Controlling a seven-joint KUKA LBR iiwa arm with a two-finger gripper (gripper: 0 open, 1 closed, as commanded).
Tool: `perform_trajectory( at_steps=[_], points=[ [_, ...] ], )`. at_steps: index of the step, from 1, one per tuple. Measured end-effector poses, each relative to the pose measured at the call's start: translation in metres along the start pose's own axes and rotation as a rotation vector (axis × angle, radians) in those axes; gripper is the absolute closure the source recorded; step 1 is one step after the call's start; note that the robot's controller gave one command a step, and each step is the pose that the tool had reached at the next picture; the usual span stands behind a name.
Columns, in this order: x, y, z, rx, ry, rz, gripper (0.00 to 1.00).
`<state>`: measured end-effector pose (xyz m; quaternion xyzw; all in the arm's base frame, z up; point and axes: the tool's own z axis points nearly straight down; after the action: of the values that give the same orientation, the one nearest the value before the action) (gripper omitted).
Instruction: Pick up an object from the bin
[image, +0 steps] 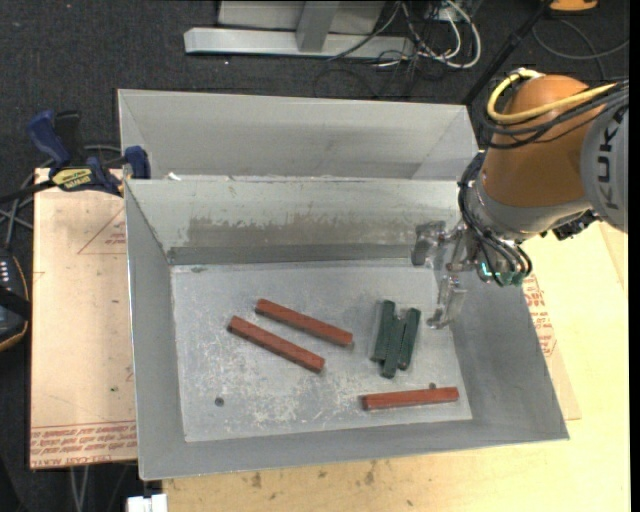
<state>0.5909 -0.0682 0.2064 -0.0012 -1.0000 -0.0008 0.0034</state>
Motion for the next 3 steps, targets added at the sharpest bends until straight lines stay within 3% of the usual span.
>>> perform_trajectory(
  at_steps=[1,2,3],
  points=[
    [-0.002,0.0,-0.005,0.001,-0.008,-0.002,0.0],
    [0.003,0.004,0.04,0.002,-0.011,-0.125,0.0],
    [0.007,0.002,0.06,0.002,-0.006,-0.476,0.0]
  ],
)
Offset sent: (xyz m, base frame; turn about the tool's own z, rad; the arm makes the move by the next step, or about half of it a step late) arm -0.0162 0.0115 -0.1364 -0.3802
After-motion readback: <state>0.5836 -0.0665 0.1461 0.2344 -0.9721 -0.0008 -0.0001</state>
